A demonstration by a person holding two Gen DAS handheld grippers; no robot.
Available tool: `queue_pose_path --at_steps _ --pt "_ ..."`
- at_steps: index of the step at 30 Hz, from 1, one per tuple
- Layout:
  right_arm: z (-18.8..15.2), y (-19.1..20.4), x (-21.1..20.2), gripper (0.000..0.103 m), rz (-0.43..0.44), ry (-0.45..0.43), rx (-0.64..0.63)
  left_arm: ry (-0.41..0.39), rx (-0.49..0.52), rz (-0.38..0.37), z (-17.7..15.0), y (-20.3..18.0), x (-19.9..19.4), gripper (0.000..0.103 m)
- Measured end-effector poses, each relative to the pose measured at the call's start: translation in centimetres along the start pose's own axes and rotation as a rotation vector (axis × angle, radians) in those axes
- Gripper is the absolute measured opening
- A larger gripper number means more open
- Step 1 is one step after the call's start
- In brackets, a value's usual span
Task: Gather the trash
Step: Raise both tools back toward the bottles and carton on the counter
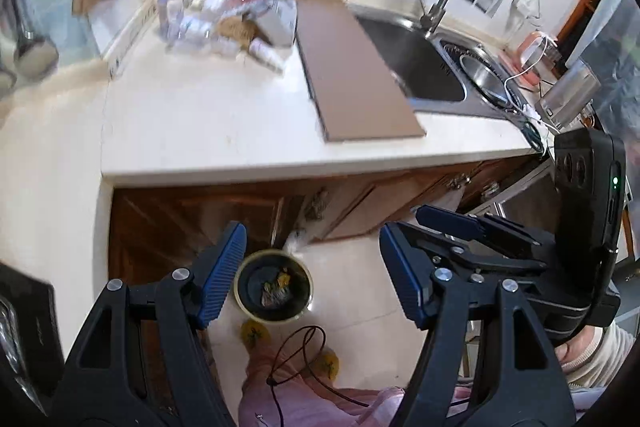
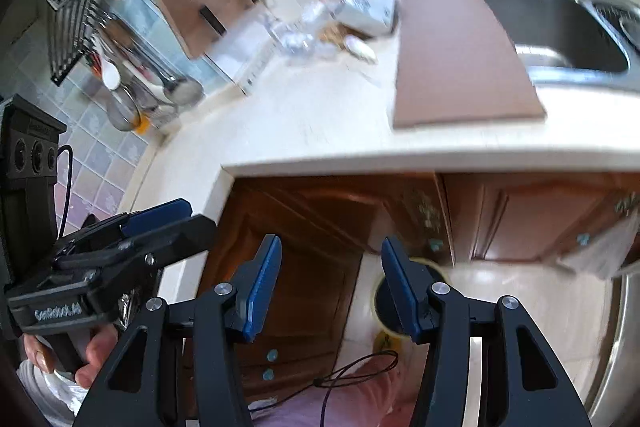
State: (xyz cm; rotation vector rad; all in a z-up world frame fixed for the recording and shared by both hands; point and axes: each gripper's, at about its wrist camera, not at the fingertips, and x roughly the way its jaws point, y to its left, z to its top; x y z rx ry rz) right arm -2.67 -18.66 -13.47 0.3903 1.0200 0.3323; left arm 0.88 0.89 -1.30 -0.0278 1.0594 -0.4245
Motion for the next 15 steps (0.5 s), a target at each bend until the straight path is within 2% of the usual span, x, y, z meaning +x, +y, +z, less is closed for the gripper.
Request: queue_pose_path --at_steps 4,6,11,15 --pt "3.1 1.3 -1.5 0.053 0.015 -0.046 -0.022 -0.037 -0.027 -0.025 2.3 0.1 -0.9 0.067" --pt "4.4 1.7 -2.2 0.053 0.016 -0.061 -0.032 -0.059 -0.031 -0.005 3.4 0.4 -1.3 0.067" --pt "7.4 2.1 -1.6 0.053 0.013 -0.091 -0.041 -0.077 -0.047 0.028 6.3 2.3 -1.1 0.067" --pt "10.0 2.2 -0.1 0.053 -0.006 -0.115 -0.032 -0.105 -0.038 0.024 8.6 4.0 -0.6 0.067"
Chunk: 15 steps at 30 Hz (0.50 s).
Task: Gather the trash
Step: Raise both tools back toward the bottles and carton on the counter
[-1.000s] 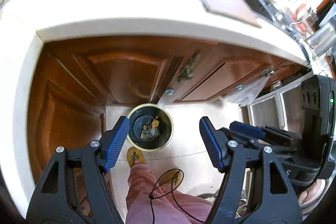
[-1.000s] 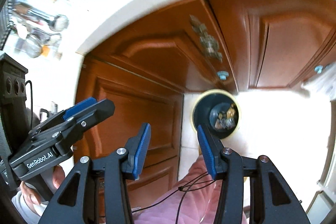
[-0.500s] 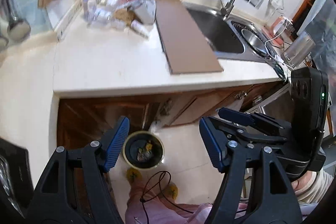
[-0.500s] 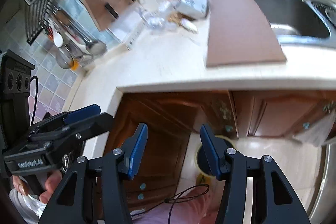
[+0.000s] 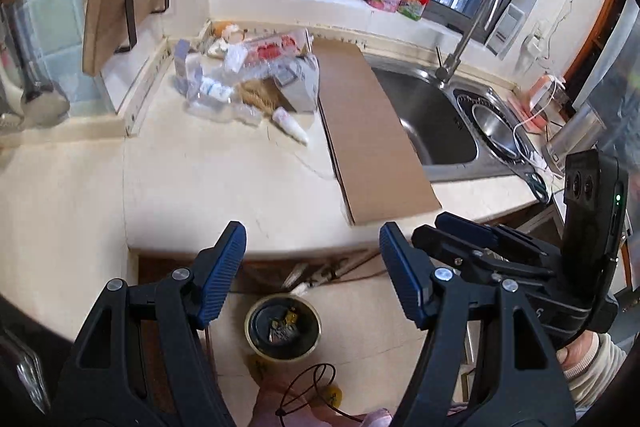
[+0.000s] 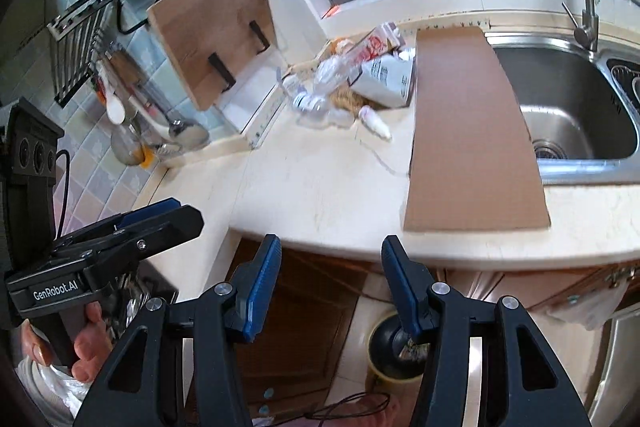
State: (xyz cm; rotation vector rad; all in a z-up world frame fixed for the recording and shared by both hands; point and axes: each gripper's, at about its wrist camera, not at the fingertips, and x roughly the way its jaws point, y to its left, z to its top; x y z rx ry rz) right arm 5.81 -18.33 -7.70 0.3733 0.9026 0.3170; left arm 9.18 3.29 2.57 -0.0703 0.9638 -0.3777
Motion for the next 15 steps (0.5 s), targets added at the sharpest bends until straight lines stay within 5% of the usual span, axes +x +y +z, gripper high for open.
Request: queue_pose_path --at_steps 15 --pt "8.3 0.3 5.5 0.053 -0.106 -0.075 0.029 -0.01 -0.016 0.025 8.8 7.5 6.1 0.067"
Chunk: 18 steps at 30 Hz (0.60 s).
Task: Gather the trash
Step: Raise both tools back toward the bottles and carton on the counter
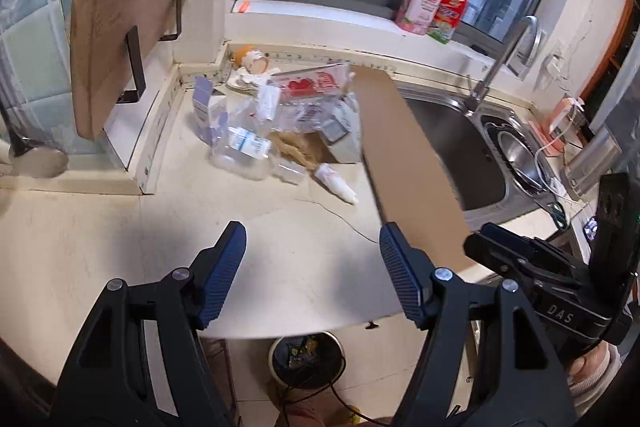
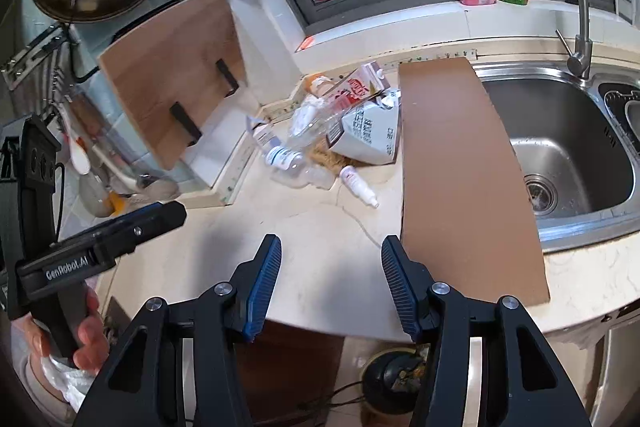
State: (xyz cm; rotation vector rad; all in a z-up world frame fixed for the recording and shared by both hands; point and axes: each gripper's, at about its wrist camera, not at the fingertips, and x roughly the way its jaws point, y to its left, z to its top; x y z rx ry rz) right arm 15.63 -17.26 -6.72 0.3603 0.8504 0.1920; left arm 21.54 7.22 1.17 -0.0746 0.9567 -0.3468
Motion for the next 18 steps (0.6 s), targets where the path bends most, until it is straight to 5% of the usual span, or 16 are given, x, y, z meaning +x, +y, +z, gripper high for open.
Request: queue_pose_path --at_steps 18 --pt "4.9 0.8 14.7 0.053 -0.056 0.126 -0.175 0.065 -0.191 0.036 2.2 5.1 10.7 0.067"
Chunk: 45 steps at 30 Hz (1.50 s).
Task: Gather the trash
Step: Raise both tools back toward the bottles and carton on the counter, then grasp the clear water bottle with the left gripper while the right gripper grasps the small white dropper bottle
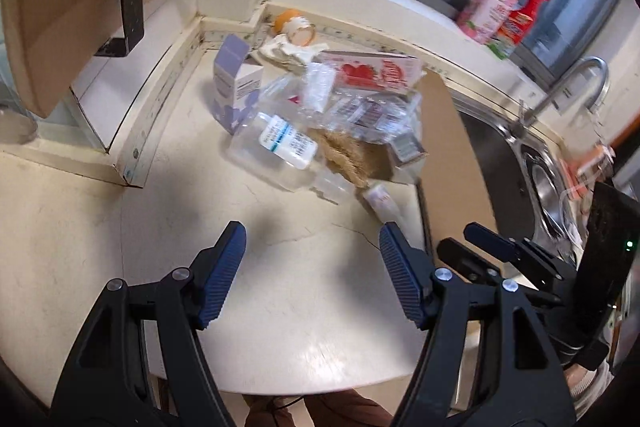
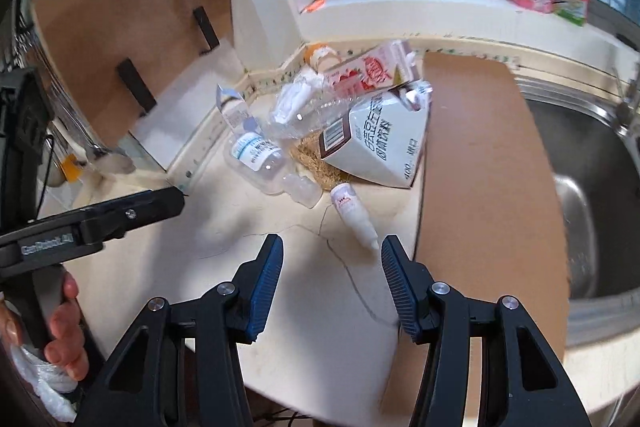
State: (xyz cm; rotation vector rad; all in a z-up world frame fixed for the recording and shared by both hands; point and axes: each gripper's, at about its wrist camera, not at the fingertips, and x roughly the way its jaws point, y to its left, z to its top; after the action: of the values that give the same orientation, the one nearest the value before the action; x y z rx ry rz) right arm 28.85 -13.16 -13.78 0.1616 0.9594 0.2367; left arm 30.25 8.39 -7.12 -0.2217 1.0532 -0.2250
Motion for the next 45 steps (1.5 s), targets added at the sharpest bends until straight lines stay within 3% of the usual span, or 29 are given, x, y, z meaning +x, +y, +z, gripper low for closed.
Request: queue_pose_path --at_steps 6,13,18,25,34,45 --pt "2.1 -0.9 7.2 0.044 0.021 0.096 -0.103 0.026 -0.075 0.052 1.0 0.7 3.8 0.067" --pt "2.8 -1.4 13.4 0.027 0.042 0.169 -0.194 0.036 -0.16 0.075 2.7 0.5 7.7 0.067" --pt "3.0 -2.1 14.0 0.026 0.096 0.154 -0.204 0.046 -0.195 0.085 3.9 0.1 9.7 0.067" --pt "4.1 -4.8 11.2 0.026 0.178 0.096 -0.143 0.066 -0.254 0.106 5.1 0.4 12.0 0.067" --pt "4.7 -6.0 11.8 0.026 0.19 0.107 -0.117 0.101 -0.345 0.154 5.9 1.9 15.1 0.067" --pt "2.7 -4.1 12.2 0.026 0.201 0.156 -0.113 0.049 -0.403 0.161 6.0 2.8 16.6 0.065"
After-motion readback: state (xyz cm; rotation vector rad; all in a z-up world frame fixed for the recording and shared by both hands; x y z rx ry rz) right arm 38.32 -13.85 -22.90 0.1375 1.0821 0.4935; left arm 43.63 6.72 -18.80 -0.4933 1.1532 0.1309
